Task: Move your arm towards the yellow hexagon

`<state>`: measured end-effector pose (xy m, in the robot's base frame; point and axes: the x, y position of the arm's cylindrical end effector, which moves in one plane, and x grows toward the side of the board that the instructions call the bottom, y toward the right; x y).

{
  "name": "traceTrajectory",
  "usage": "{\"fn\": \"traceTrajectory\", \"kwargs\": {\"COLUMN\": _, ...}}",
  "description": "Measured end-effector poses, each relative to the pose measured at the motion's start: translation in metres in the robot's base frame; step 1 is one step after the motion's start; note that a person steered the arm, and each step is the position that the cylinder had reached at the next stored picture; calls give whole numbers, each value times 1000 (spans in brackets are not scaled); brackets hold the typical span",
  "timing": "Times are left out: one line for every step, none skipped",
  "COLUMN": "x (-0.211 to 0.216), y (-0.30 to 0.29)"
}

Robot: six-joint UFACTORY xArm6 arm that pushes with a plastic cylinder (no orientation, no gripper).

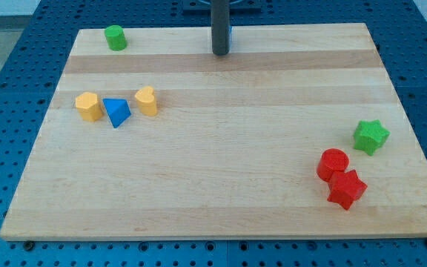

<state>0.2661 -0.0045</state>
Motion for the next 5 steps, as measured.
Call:
{"fn": "traceTrajectory", "kwargs": {"x": 32, "y": 14}}
{"fn": "traceTrajectory", "kwargs": {"x": 83, "y": 16}}
{"fn": "traceTrajectory", "kwargs": {"x": 134, "y": 13}}
{"fn": "traceTrajectory", "kwargs": {"x": 189, "y": -16}}
{"fn": "traceTrajectory", "kwargs": {"x": 229, "y": -80}}
